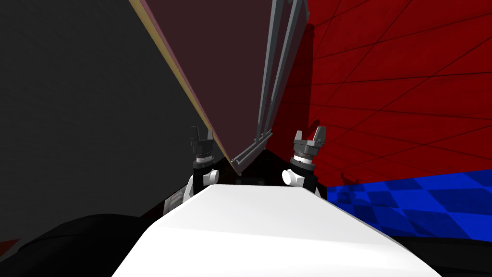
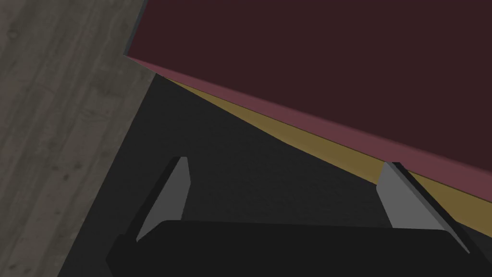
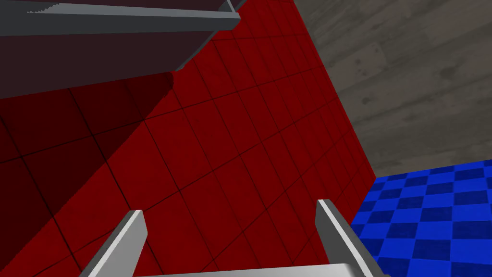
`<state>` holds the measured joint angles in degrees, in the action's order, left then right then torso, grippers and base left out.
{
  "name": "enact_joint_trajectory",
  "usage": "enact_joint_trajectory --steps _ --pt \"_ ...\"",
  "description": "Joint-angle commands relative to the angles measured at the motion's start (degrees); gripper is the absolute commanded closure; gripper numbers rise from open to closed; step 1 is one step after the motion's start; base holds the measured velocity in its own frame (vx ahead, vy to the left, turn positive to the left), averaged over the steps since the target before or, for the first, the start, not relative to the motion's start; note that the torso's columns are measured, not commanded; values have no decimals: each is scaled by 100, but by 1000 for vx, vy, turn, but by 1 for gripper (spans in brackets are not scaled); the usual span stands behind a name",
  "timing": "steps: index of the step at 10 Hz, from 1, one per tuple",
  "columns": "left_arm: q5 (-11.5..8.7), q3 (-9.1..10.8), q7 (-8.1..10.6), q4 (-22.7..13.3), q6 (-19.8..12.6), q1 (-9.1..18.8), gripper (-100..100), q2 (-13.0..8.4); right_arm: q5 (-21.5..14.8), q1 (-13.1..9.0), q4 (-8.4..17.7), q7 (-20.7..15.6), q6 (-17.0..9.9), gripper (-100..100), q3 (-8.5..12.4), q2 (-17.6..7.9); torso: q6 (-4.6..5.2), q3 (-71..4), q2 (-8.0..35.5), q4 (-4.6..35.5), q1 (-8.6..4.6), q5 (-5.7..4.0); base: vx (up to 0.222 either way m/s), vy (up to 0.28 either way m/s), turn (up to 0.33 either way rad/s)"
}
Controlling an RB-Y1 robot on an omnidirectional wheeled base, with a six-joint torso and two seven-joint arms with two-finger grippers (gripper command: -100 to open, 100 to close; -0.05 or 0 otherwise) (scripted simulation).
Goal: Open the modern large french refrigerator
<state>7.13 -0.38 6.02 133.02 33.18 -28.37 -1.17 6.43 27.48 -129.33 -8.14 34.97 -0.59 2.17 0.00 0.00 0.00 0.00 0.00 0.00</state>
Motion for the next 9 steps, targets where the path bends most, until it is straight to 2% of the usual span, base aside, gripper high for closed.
enact_joint_trajectory --steps 1,9 --pt "0 0 0 0 0 0 0 0 0 0 0 0 0 0 0 0 0 -467 232 235 0 0 0 0 0" --pt "0 0 0 2 1 0 0 0 0 0 -2 0 1 0 0 0 0 -7073 3539 3537 0 0 0 0 0"
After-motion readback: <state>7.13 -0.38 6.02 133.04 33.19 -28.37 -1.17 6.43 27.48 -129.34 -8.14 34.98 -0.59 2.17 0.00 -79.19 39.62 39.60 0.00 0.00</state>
